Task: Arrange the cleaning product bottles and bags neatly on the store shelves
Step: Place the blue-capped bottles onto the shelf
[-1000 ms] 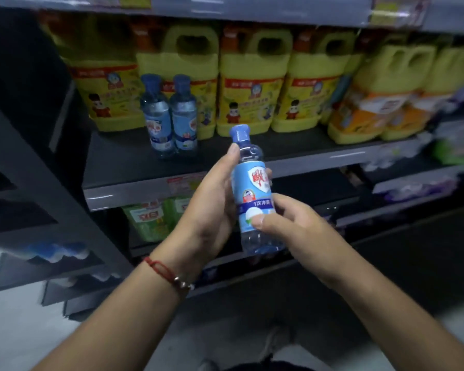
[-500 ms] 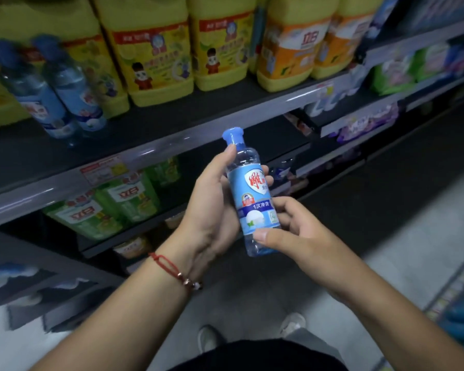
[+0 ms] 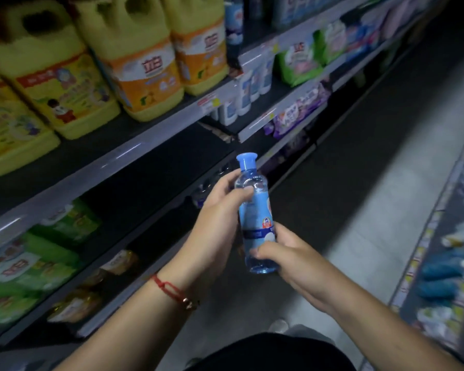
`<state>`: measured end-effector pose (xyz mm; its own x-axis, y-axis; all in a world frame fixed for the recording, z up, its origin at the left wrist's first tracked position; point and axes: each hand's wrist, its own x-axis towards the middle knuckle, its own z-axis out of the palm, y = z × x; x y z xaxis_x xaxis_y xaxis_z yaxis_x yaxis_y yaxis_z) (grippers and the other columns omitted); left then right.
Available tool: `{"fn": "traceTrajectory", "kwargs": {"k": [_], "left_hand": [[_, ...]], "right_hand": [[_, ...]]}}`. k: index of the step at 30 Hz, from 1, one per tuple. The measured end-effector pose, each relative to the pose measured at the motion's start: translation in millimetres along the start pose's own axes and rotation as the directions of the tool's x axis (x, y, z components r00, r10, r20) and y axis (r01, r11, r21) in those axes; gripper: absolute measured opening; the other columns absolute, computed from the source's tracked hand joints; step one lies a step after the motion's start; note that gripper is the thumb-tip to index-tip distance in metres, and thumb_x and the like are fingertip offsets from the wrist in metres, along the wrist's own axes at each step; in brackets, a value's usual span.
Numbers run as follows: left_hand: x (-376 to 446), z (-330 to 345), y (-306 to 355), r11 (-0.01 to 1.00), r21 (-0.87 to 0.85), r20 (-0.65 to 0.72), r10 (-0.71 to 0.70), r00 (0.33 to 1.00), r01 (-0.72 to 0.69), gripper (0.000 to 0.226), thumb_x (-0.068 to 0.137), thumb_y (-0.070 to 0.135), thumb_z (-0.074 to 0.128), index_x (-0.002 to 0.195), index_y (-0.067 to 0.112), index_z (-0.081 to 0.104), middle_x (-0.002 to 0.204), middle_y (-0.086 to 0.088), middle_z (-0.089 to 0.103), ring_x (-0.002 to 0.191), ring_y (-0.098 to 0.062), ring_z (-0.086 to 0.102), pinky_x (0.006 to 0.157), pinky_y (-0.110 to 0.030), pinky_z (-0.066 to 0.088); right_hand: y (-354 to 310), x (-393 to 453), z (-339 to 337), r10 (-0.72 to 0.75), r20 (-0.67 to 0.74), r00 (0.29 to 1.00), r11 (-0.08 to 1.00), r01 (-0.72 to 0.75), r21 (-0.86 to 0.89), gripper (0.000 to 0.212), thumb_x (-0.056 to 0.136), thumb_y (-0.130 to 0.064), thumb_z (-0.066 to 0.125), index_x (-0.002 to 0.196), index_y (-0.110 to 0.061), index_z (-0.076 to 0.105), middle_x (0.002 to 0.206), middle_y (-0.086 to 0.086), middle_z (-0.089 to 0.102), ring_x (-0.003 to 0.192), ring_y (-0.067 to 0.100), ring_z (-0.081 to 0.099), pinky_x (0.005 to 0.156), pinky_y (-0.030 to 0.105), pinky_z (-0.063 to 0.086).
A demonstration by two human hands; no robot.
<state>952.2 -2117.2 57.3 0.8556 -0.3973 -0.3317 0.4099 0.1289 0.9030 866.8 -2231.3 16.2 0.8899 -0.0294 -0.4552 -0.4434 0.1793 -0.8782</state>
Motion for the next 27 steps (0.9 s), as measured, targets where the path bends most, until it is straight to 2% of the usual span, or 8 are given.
{"fn": "traceTrajectory", "kwargs": {"k": [3, 8, 11, 13, 16, 19, 24, 27], "left_hand": [[22, 42, -9, 0.997, 0.073, 0.039, 0.014, 0.999, -0.017, 0.038, 0.084, 0.022, 0.067, 0.122, 0.026, 0.066, 0.124, -0.013, 0.069, 0.116, -0.030, 0.065, 0.107, -0.060, 0.045], [56, 102, -14, 0.981, 0.182, 0.125, 0.053, 0.991, -0.075, 0.051, 0.085, 0.026, 0.069, 0.134, 0.022, 0.059, 0.126, -0.006, 0.070, 0.122, -0.027, 0.064, 0.112, -0.053, 0.043], [76, 124, -10, 0.966, 0.243, 0.159, 0.046, 0.986, -0.084, 0.035, 0.098, 0.010, 0.061, 0.132, 0.019, 0.060, 0.120, -0.008, 0.072, 0.114, -0.027, 0.068, 0.102, -0.043, 0.054], [90, 134, -4, 0.958, 0.277, 0.183, 0.027, 0.983, -0.078, 0.033, 0.098, 0.010, 0.063, 0.129, 0.020, 0.062, 0.113, -0.009, 0.074, 0.104, -0.026, 0.072, 0.092, -0.039, 0.057], [114, 143, 5, 0.947, 0.312, 0.186, 0.024, 0.982, -0.082, 0.036, 0.090, 0.022, 0.070, 0.126, 0.023, 0.064, 0.112, -0.019, 0.070, 0.089, -0.024, 0.067, 0.094, -0.050, 0.055], [142, 147, 14, 0.952, 0.299, 0.196, 0.013, 0.980, -0.073, 0.028, 0.094, 0.020, 0.068, 0.122, 0.017, 0.064, 0.112, -0.023, 0.070, 0.090, -0.035, 0.069, 0.091, -0.050, 0.055], [196, 149, 28, 0.984, 0.169, 0.184, 0.016, 0.983, -0.048, 0.026, 0.097, 0.010, 0.061, 0.123, 0.012, 0.062, 0.116, -0.021, 0.071, 0.093, -0.032, 0.072, 0.083, -0.043, 0.056], [234, 147, 38, 0.990, 0.128, 0.196, 0.029, 0.980, -0.055, 0.026, 0.097, 0.010, 0.061, 0.122, 0.013, 0.063, 0.114, -0.018, 0.072, 0.098, -0.034, 0.072, 0.080, -0.040, 0.059]], "right_hand": [[-10, -3, -53, -0.017, -0.046, 0.999, 0.999, 0.016, -0.034, 0.049, 0.059, -0.036, 0.069, 0.107, -0.024, 0.068, 0.100, 0.003, 0.074, 0.094, 0.015, 0.068, 0.096, 0.039, 0.050], [-31, -1, -127, -0.060, -0.152, 0.987, 0.992, 0.041, -0.121, 0.025, 0.072, -0.036, 0.065, 0.096, -0.038, 0.069, 0.091, -0.007, 0.075, 0.090, 0.011, 0.070, 0.092, 0.037, 0.052], [-46, 4, -158, -0.127, -0.215, 0.968, 0.975, 0.081, -0.209, 0.026, 0.077, -0.034, 0.071, 0.102, -0.035, 0.068, 0.093, -0.007, 0.075, 0.088, 0.010, 0.071, 0.087, 0.036, 0.056], [-57, 10, -175, -0.193, -0.236, 0.952, 0.949, 0.121, -0.290, 0.026, 0.082, -0.028, 0.077, 0.105, -0.033, 0.066, 0.092, -0.009, 0.074, 0.082, 0.007, 0.071, 0.079, 0.031, 0.058], [-73, 25, -197, -0.292, -0.261, 0.920, 0.894, 0.165, -0.417, 0.035, 0.080, -0.033, 0.081, 0.109, -0.039, 0.061, 0.094, -0.020, 0.071, 0.082, 0.001, 0.070, 0.073, 0.023, 0.058], [-89, 46, -212, -0.355, -0.262, 0.897, 0.839, 0.182, -0.513, 0.049, 0.076, -0.043, 0.082, 0.119, -0.041, 0.058, 0.099, -0.016, 0.067, 0.084, -0.002, 0.068, 0.072, 0.021, 0.057], [-120, 92, -230, -0.385, -0.207, 0.899, 0.780, 0.198, -0.593, 0.055, 0.076, -0.043, 0.083, 0.124, -0.042, 0.056, 0.099, -0.013, 0.065, 0.083, -0.004, 0.066, 0.065, 0.012, 0.051], [-142, 125, -243, -0.379, -0.184, 0.907, 0.761, 0.192, -0.620, 0.055, 0.073, -0.046, 0.085, 0.121, -0.045, 0.057, 0.097, -0.015, 0.066, 0.083, -0.003, 0.067, 0.067, 0.016, 0.054]]}}
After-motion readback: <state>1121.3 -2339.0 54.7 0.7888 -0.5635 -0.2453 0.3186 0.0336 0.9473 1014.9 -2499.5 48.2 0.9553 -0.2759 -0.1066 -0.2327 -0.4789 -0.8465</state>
